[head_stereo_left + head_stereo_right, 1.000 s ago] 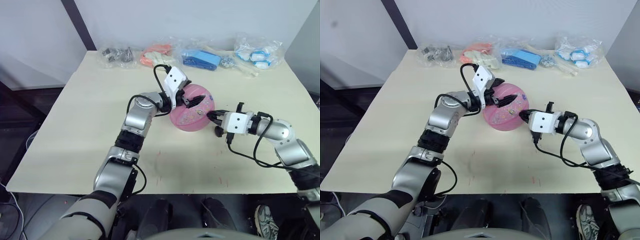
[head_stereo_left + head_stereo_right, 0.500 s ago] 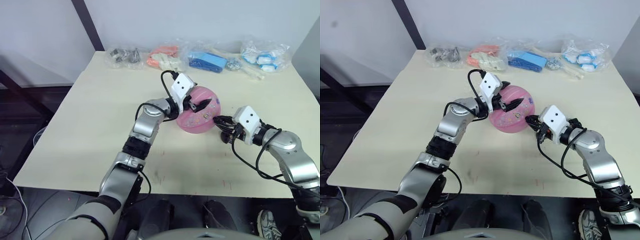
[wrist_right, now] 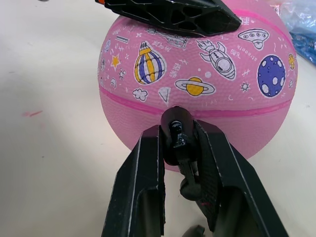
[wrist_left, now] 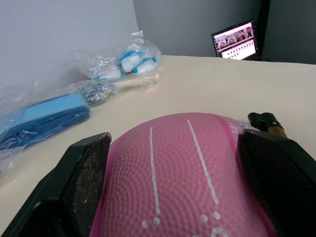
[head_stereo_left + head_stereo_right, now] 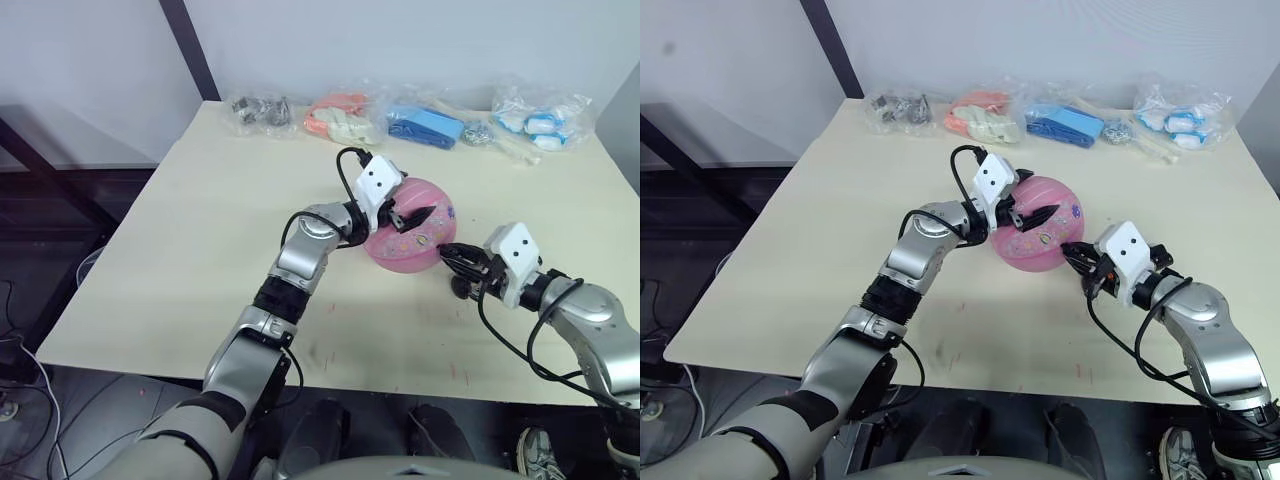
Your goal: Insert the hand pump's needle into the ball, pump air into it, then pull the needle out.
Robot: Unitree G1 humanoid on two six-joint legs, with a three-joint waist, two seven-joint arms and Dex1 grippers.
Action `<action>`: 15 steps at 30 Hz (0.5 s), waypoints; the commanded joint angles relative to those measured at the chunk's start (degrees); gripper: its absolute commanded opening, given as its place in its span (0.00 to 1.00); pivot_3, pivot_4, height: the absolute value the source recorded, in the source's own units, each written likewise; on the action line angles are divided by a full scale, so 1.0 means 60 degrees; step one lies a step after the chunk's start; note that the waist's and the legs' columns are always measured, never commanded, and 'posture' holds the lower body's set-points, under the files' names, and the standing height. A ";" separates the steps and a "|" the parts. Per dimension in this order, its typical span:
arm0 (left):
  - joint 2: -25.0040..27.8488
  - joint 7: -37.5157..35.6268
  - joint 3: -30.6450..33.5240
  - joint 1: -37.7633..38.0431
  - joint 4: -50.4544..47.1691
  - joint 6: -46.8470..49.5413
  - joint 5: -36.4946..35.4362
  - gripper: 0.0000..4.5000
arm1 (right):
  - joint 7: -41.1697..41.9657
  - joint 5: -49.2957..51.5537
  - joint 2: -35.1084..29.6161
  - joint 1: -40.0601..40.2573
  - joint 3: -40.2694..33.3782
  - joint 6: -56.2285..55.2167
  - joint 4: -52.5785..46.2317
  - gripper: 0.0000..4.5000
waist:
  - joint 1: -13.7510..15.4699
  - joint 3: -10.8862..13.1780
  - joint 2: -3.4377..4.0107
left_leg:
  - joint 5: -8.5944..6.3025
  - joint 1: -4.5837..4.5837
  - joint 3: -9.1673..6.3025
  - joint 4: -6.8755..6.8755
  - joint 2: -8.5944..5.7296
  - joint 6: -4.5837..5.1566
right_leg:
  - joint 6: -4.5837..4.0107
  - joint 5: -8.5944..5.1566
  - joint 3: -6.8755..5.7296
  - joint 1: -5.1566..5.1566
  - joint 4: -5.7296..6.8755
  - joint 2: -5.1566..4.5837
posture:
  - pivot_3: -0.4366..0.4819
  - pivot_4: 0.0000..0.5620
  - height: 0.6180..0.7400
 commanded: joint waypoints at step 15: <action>0.0108 0.1685 -0.0762 0.1049 0.2545 0.1410 0.1227 1.00 | -0.0239 0.0268 -0.0720 0.0764 -0.0595 0.0012 -0.1930 0.08 | 0.0058 -0.0022 0.0016 | 0.0000 0.0013 -0.0093 0.0003 -0.0085 0.0005 | 0.0047 -0.0031 -0.0081 0.0071 -0.0015 -0.0070 | 0.48 0.27 1.00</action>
